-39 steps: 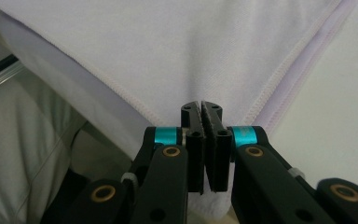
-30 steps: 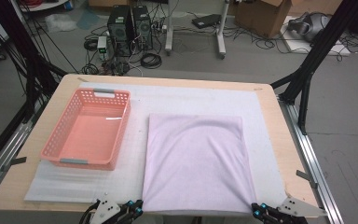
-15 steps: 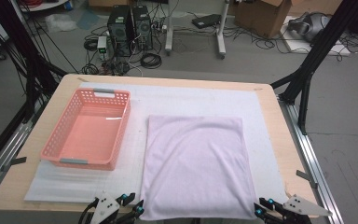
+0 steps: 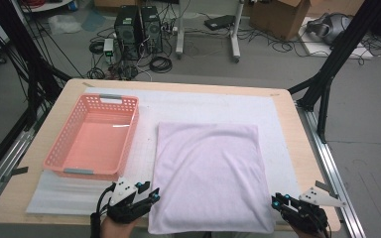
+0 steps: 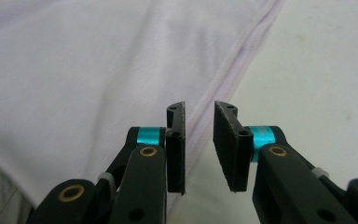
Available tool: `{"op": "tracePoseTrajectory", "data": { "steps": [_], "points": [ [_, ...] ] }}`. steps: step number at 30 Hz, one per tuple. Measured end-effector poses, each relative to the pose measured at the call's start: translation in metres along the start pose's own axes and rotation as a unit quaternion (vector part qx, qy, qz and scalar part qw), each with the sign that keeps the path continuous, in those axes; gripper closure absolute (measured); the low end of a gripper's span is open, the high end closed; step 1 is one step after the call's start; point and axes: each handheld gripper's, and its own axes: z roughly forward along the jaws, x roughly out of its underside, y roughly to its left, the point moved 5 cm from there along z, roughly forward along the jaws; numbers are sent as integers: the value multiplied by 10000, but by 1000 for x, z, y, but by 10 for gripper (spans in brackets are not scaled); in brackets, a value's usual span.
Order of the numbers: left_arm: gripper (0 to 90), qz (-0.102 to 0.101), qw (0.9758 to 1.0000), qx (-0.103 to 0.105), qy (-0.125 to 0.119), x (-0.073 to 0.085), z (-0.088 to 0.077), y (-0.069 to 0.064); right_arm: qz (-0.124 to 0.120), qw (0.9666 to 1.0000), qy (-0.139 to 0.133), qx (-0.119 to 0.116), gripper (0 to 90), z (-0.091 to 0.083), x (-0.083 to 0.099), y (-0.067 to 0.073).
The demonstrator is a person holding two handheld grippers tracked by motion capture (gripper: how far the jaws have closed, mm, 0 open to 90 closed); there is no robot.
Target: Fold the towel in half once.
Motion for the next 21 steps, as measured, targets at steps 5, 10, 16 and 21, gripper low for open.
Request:
{"op": "tracePoseTrajectory", "data": {
  "steps": [5, 10, 16, 21],
  "points": [
    [571, 126, 9999, 73, -50, -7, 11, 5, 87, 9999, 66, 61, 726, 19, -10, -11],
    [529, 148, 9996, 214, -117, -13, 19, 11, -19, 10000, 90, 38, 694, 33, -18, -12],
    [508, 174, 9994, 274, -113, -17, 26, 18, 16, 10000, 57, -28, 654, 41, -23, -16],
    [508, 183, 9993, 294, -102, -19, 30, 20, -79, 9999, 111, -19, 628, 53, -28, -13]
  ]
}}
